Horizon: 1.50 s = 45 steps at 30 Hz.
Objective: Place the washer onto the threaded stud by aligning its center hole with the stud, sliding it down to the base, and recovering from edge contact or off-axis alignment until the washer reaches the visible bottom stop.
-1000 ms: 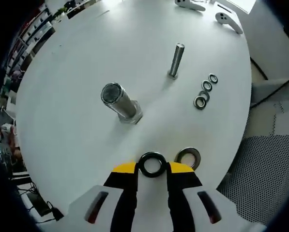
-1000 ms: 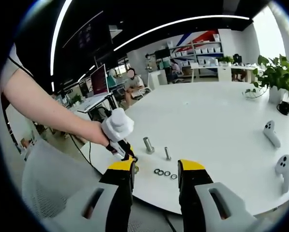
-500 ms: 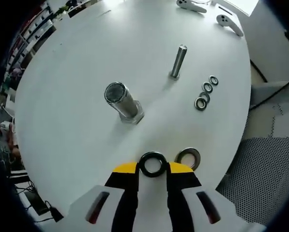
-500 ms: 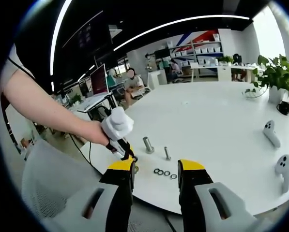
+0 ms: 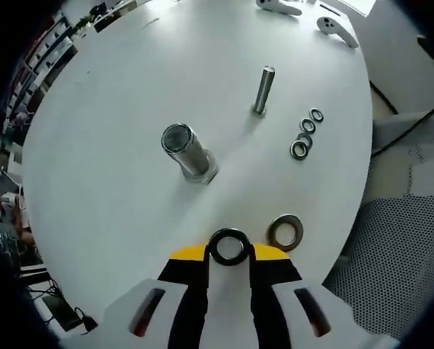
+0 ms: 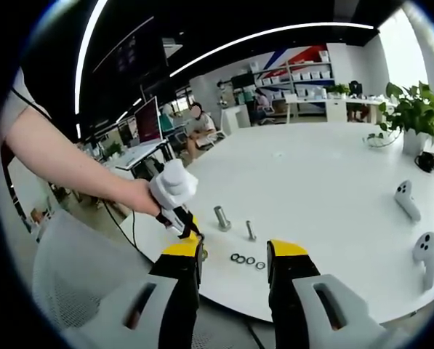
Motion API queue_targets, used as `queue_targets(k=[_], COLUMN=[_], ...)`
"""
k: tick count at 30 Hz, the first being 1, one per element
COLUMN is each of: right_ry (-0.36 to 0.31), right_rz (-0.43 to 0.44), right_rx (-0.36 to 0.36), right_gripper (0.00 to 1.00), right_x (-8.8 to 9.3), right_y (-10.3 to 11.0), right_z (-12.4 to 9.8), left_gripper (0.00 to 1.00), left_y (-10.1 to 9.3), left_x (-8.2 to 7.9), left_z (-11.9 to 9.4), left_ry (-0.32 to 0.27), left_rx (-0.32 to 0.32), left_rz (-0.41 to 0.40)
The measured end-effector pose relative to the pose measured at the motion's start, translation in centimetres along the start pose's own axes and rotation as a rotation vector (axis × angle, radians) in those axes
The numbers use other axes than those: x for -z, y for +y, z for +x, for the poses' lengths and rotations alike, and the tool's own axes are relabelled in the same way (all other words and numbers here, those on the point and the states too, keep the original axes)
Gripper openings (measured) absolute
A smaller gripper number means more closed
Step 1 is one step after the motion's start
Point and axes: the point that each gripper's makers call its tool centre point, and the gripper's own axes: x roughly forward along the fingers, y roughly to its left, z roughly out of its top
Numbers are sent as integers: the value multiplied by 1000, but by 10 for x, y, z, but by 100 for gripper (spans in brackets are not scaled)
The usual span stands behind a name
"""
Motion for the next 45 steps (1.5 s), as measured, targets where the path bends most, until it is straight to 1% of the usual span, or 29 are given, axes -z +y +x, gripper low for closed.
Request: queue_targets(k=[8, 10, 14, 18, 21, 24, 28, 37, 45], right_ry=[0, 2, 7, 4, 4, 3, -1, -3, -6], right_rz=[0, -1, -4, -1, -2, 0, 1, 3, 8], right_rx=[-3, -4, -6, -4, -4, -3, -2, 3, 8], right_gripper=[37, 37, 37, 37, 37, 37, 37, 37, 37], right_x=[0, 0, 1, 1, 1, 0, 0, 0, -1], right_y=[0, 1, 1, 1, 1, 1, 0, -1, -2], right_z=[0, 1, 1, 1, 1, 1, 0, 0, -1], left_gripper=[19, 19, 19, 19, 19, 19, 19, 19, 19], left_y=[8, 9, 13, 12, 10, 7, 8, 16, 18], left_x=[-10, -14, -21, -28, -38, -48, -61, -78, -82], left_z=[-19, -26, -32, -40, -46, -52, -58, -58, -51], left_ry=[-40, -50, -61, -75, -94, -119, -144, -154, -124], left_rx=[-12, -16, -25, -26, -17, -6, -13, -28, -40], left_rz=[32, 50, 86, 108, 138, 151, 165, 193, 235])
